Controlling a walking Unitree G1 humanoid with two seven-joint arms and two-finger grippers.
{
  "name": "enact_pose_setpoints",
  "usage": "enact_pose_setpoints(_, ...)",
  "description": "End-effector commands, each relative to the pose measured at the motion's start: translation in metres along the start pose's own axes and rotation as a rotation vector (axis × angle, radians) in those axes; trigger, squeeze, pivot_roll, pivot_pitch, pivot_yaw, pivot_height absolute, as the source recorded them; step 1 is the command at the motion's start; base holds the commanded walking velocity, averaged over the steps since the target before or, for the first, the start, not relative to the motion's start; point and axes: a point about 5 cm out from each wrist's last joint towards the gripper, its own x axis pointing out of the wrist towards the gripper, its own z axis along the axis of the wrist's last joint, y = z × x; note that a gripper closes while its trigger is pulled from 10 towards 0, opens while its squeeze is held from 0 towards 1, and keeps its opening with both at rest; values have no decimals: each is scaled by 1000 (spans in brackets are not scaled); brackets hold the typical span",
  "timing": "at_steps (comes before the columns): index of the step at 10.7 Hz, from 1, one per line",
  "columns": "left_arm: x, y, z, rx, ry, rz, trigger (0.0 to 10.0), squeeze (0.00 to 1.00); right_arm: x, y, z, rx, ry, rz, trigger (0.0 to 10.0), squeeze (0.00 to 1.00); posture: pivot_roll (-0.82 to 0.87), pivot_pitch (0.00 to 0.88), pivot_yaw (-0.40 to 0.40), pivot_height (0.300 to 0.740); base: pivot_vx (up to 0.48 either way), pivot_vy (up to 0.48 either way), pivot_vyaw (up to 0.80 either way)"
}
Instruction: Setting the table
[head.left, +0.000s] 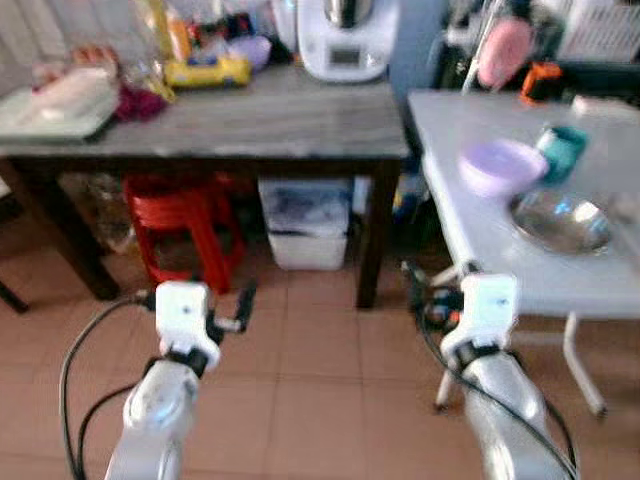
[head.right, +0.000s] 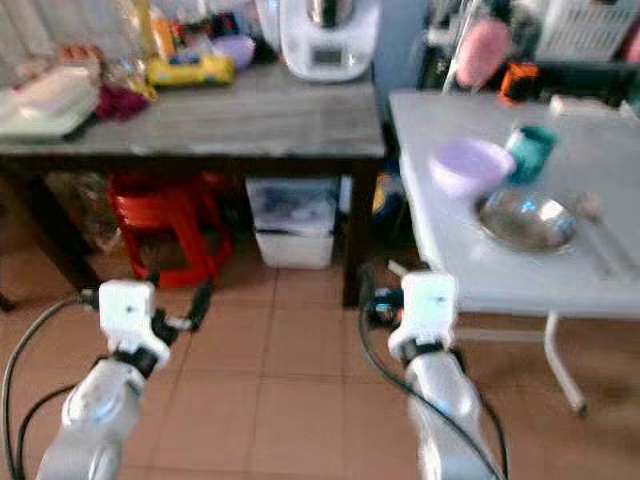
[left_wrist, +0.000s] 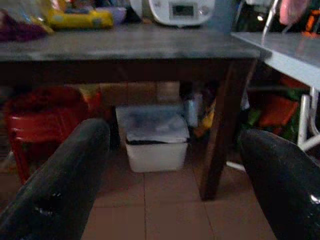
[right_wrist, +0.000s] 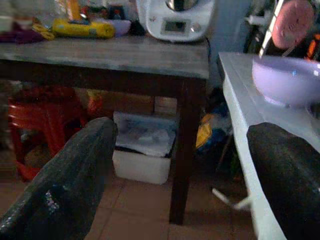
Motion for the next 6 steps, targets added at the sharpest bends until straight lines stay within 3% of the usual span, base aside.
enact_pose_setpoints(1, 0, 0, 1, 3, 2, 1, 10000, 0, 1, -3, 5, -10, -14, -15, 10000, 0, -83, 77, 55, 740, 0, -461, 0)
enact_pose_setpoints(6, 4, -3, 2, 6, 12, -17, 10000, 0, 2, -4, 5, -5, -9, -32, 10000, 0, -93, 83, 66, 740, 0, -445, 0)
